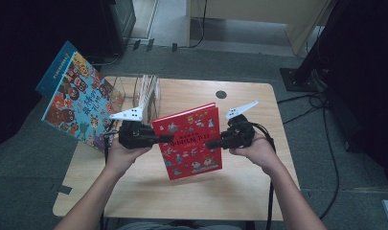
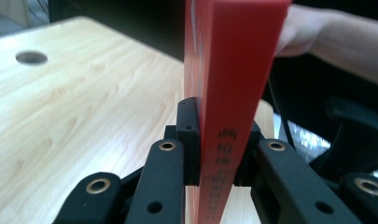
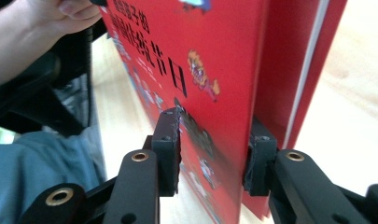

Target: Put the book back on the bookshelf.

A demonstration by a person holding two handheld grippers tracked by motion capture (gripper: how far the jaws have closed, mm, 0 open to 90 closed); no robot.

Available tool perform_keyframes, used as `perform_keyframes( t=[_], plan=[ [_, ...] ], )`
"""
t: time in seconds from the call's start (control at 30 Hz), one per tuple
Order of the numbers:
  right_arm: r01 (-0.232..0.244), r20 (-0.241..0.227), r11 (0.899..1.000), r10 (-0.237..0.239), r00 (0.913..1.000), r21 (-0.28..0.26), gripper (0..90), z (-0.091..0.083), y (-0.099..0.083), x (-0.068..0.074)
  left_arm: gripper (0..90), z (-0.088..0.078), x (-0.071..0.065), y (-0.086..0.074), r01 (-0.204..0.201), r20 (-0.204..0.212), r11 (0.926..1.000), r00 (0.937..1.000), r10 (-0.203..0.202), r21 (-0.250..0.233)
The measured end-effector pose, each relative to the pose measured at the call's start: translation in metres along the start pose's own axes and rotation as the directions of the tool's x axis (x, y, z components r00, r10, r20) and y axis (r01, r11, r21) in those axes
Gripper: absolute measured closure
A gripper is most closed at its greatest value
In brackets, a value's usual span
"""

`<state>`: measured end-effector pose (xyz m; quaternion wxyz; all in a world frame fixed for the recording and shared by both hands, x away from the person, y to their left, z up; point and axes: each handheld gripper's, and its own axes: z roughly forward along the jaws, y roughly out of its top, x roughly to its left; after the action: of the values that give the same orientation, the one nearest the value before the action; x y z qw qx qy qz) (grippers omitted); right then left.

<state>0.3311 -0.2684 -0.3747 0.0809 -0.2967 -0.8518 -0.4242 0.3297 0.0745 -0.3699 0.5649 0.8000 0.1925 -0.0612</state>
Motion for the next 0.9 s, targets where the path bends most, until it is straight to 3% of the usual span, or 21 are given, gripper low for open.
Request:
perform_keyframes(
  t=[0.1, 0.17, 0.27, 0.47, 0.7, 0.9],
  plan=[
    [0.024, 0.07, 1.0, -0.023, 0.9973, -0.011, 55.7, -0.005, 0.001, 0.002, 80.7, -0.006, 0.0, 0.005, -0.005, -0.04, 0.9997, 0.9992, 0.004, -0.024],
    [0.005, 0.12, 0.999, -0.001, 0.9927, -0.034, 61.8, -0.012, 0.0, -0.001, 81.2, -0.011, 0.004, 0.005, 0.007, -0.064, 0.9995, 0.9979, -0.009, -0.029],
    [-0.018, 0.144, 0.994, 0.033, 0.9891, -0.109, 68.9, -0.018, -0.005, -0.005, 81.3, -0.008, 0.002, 0.003, -0.027, -0.087, 0.9995, 0.9959, 0.028, 0.014],
    [-0.032, 0.227, 0.995, 0.053, 0.9725, -0.093, 85.2, -0.004, -0.01, -0.008, 81.3, -0.002, -0.003, 0.001, -0.043, -0.073, 0.9989, 0.9964, 0.044, 0.016],
    [-0.032, 0.236, 0.993, 0.059, 0.9699, -0.117, 87.3, 0.004, -0.01, -0.005, 80.7, -0.008, 0.0, 0.003, -0.026, -0.057, 0.9968, 0.9979, 0.03, 0.075],
    [-0.029, 0.235, 0.991, 0.059, 0.9702, -0.129, 87.4, 0.008, -0.009, -0.002, 80.0, -0.012, -0.002, 0.011, -0.026, -0.081, 0.9825, 0.9958, 0.042, 0.184]
  ],
)
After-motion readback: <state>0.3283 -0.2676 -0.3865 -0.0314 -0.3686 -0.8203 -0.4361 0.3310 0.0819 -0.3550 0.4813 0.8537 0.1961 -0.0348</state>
